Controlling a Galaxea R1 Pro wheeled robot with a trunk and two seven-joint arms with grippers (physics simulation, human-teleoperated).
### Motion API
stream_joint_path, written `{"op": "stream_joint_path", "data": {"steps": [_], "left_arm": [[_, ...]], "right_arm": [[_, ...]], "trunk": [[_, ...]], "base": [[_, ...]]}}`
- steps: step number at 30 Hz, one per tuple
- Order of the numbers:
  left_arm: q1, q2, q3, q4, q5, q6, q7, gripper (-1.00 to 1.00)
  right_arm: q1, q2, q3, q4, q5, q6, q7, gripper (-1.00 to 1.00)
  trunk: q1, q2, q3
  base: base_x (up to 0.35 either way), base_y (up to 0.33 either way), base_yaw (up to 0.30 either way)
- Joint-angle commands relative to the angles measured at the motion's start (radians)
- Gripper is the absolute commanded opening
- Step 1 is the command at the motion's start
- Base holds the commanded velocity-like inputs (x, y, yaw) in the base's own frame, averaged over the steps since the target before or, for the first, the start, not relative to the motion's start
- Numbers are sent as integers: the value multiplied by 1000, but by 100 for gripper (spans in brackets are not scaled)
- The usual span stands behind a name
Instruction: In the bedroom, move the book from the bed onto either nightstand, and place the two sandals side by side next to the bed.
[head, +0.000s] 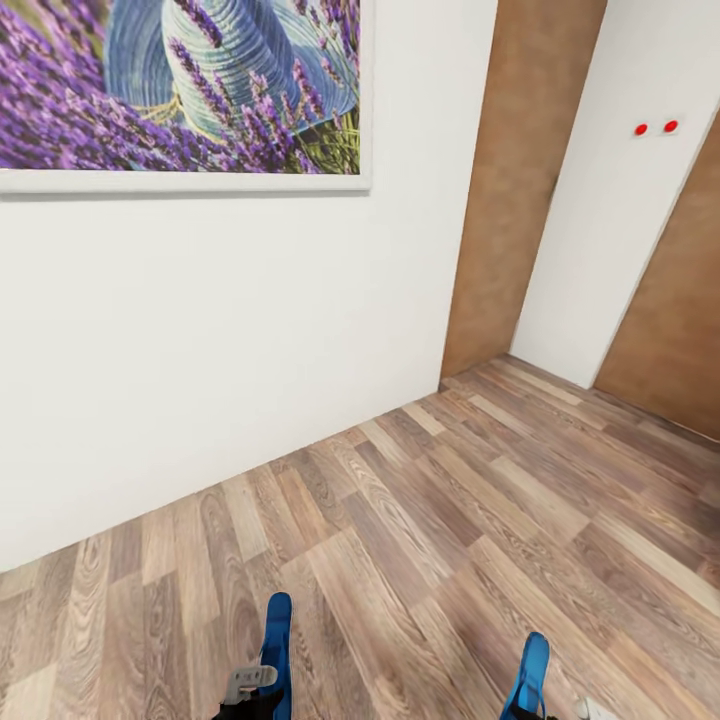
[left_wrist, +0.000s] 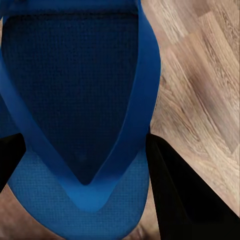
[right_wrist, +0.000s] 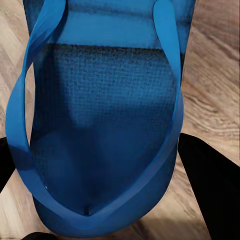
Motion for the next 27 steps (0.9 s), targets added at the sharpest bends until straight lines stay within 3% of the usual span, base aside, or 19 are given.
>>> {"op": "stream_joint_path", "data": {"steps": [1,27], "left_arm": [[-1,0,7,2,0,-1,-6,-100],[-1,0,7,2,0,-1,-6,-100]], "right_arm": [[0,0,-9,0,2,5,5,-100],[0,0,-9,0,2,5,5,-100]], "trunk": [[0,0,-1],[0,0,-1]], "base": [[0,0,293],[0,0,293]]}}
